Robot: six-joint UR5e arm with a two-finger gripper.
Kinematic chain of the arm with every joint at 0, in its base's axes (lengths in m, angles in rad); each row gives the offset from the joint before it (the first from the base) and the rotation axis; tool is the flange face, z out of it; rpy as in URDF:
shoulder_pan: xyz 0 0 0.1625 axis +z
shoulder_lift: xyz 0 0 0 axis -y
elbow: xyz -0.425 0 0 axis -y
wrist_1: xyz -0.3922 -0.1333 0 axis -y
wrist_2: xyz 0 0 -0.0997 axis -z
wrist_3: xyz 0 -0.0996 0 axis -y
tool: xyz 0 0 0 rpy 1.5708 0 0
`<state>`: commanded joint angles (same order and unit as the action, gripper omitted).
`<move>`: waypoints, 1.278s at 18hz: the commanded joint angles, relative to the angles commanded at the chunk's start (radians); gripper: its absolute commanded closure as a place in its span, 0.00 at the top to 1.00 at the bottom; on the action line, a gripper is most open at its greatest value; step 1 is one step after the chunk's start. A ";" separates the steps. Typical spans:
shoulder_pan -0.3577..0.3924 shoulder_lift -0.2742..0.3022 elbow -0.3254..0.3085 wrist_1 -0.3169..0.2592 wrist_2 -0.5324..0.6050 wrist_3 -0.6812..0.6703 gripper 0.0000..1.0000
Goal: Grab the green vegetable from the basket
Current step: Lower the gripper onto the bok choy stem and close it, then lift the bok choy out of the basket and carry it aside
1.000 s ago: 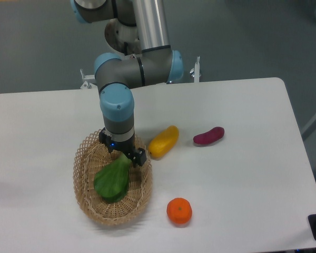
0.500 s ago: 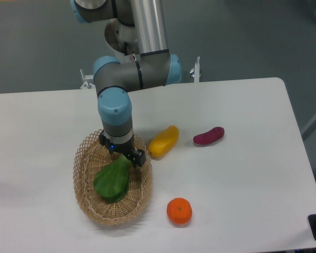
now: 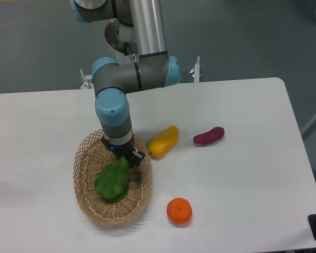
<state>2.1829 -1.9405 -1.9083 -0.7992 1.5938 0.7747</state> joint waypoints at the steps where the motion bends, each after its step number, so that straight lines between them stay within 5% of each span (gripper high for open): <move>1: 0.000 0.002 0.002 0.000 0.000 0.000 0.39; 8: 0.003 0.029 0.015 -0.002 -0.008 0.005 0.39; 15: 0.040 0.092 0.112 -0.026 -0.031 0.006 0.39; 23: 0.208 0.110 0.210 -0.041 -0.097 0.153 0.39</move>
<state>2.3912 -1.8300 -1.6981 -0.8406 1.4972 0.9277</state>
